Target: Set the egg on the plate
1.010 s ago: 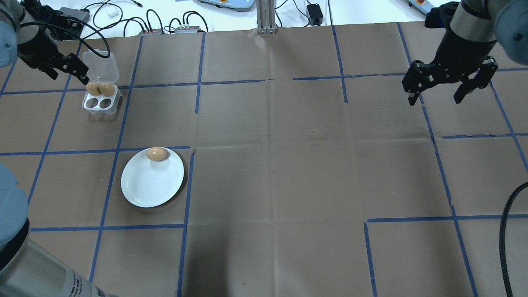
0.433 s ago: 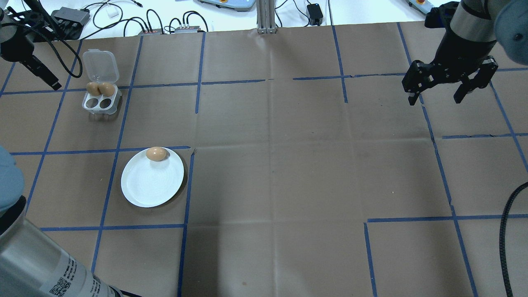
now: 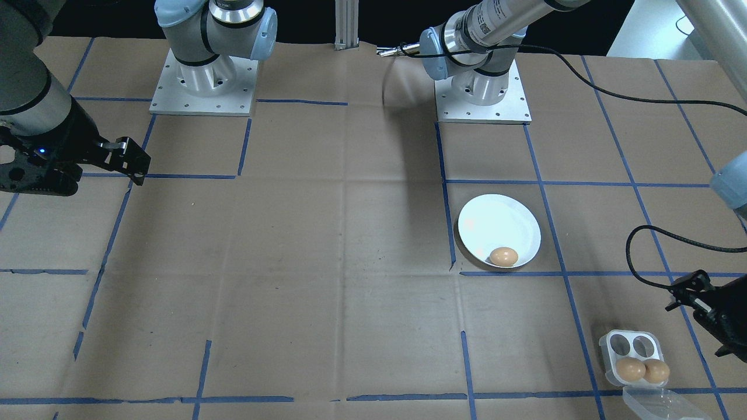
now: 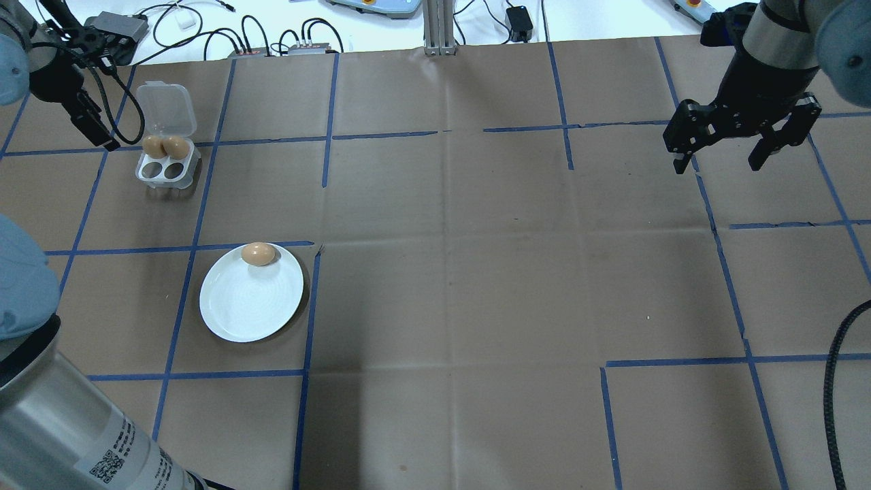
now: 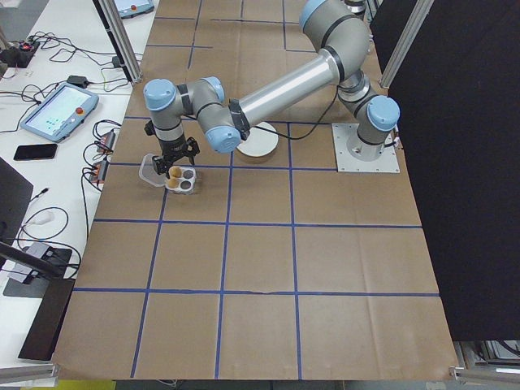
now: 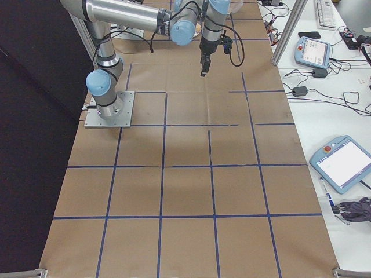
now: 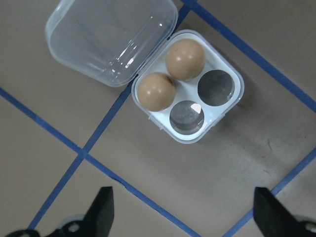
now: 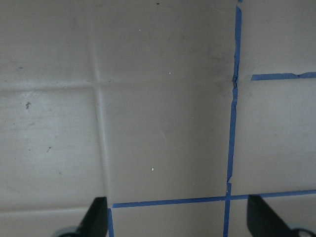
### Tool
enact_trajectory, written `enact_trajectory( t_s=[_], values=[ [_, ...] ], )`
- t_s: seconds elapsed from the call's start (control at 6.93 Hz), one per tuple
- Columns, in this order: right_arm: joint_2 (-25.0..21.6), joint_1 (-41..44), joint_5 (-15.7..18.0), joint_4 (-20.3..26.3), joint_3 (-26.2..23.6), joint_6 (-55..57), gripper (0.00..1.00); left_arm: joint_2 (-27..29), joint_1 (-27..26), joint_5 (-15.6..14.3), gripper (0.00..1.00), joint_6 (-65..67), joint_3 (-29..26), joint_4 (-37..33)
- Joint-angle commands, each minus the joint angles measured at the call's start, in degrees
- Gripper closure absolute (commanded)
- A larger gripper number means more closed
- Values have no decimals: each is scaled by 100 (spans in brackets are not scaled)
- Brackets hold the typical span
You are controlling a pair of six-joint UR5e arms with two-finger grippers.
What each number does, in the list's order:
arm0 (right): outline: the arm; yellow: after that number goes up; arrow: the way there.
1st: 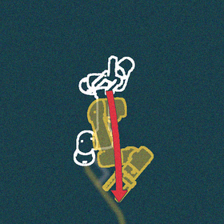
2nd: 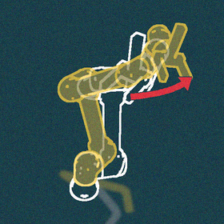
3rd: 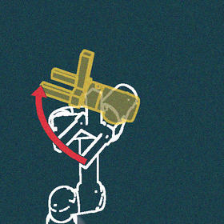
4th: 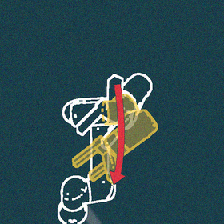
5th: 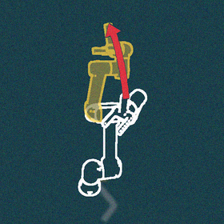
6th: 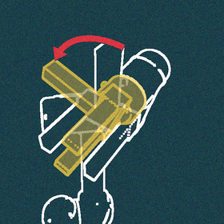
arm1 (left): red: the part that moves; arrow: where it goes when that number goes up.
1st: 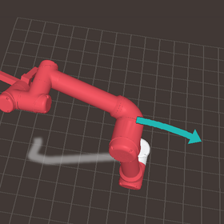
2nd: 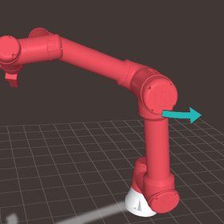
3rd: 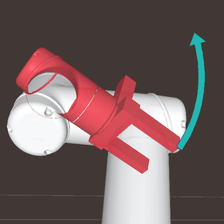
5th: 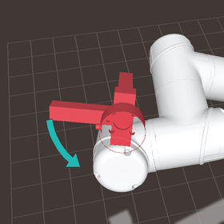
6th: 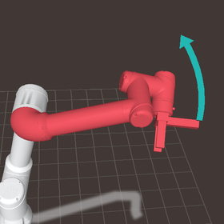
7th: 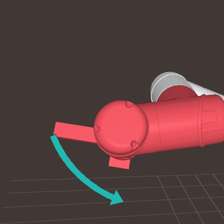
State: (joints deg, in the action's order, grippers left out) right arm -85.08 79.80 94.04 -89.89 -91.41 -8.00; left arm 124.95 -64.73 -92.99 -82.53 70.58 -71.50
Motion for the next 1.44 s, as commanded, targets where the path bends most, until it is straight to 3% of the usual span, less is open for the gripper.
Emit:
enact_trajectory(
  t_s=[0.0, 0.58, 1.3],
  values=[
    [0, 0, 0, 6, 0, 0, 0, 300, -58, 270, 1, -516, -52, 100],
    [0, 0, 0, -2, 0, 0, 0, 959, -66, 211, 1, -633, -211, 610],
    [0, 0, 0, 6, 0, 0, 0, 996, -58, 255, 1, -633, -176, 611]
  ],
)
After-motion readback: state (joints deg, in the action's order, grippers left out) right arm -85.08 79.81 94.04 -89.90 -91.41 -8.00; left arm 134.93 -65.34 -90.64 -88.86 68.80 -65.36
